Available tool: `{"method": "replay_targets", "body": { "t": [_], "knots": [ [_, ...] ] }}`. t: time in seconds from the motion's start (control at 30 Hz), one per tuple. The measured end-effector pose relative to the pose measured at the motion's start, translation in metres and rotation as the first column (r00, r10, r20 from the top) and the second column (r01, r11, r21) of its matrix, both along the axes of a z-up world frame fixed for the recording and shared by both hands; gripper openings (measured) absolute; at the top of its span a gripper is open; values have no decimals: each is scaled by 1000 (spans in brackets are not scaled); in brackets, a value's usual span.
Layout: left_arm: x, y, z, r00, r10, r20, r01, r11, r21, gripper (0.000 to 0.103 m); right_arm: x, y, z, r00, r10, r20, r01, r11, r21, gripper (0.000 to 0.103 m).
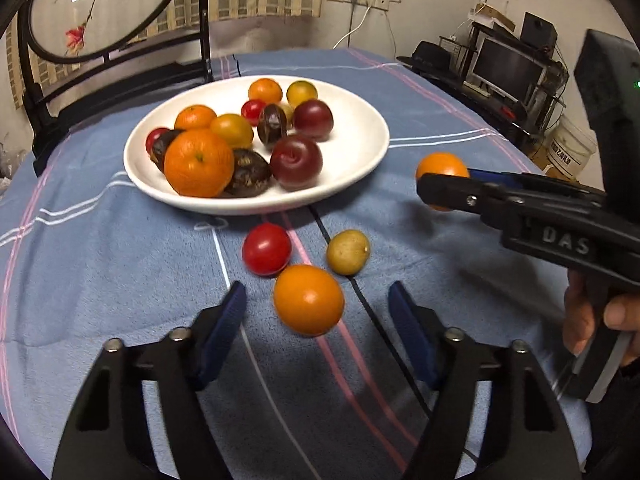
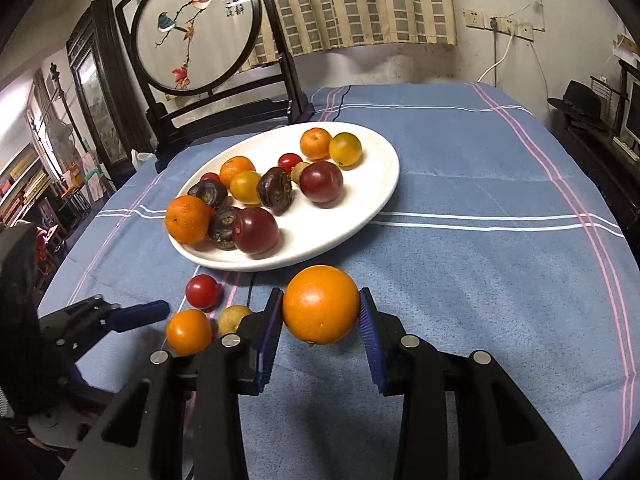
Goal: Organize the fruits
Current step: 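Grasp a large orange with the right tool while the left tool grasps a mandarin, then lower the orange and mandarin onto the plate and open both tools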
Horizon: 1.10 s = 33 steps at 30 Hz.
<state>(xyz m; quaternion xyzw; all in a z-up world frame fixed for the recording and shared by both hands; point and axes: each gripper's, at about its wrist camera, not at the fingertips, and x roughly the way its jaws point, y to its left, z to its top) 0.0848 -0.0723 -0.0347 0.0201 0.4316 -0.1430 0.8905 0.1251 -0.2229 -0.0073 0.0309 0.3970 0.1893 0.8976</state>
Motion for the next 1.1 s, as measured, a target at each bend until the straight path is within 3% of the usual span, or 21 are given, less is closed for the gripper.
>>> {"method": "replay_targets", "body": {
  "t": [0.03, 0.1, 0.13, 0.27, 0.57, 0.7, 0.93, 1.1],
  "knots": [
    [2, 0, -3, 1000, -3, -16, 3, 1000, -10, 56, 0, 1, 0, 1000, 4, 0, -4, 1000, -1, 38],
    [8, -1, -9, 999, -7, -41, 6, 1000, -11, 38, -1, 3, -1, 1000, 14, -2, -14, 1000, -4, 38],
    [9, -1, -10, 999, -1, -34, 1, 1000, 6, 35, -1, 3, 0, 1000, 16, -2, -16, 1000, -4, 38],
    [8, 2, -4, 1000, -6, -24, 6, 1000, -8, 35, 0, 2, 0, 1000, 11, 0, -11, 1000, 1, 38],
    [-9, 11, 45, 992, 21, 122, -17, 999, -32, 35, -8, 5, 9, 999, 37, 25, -39, 997, 63, 38],
    [-6, 18, 58, 990, 30, 138, -25, 999, -34, 35, -18, 12, 28, 993, 57, 100, -64, 996, 63, 38],
    [22, 25, 73, 985, 64, 158, -62, 998, -17, 35, -4, 29, 57, 983, 87, 162, -92, 995, 24, 38],
    [59, 34, 82, 979, 123, 164, -117, 992, -46, 35, 20, 36, 58, 983, 75, 168, -78, 997, 10, 38]
  ]
}}
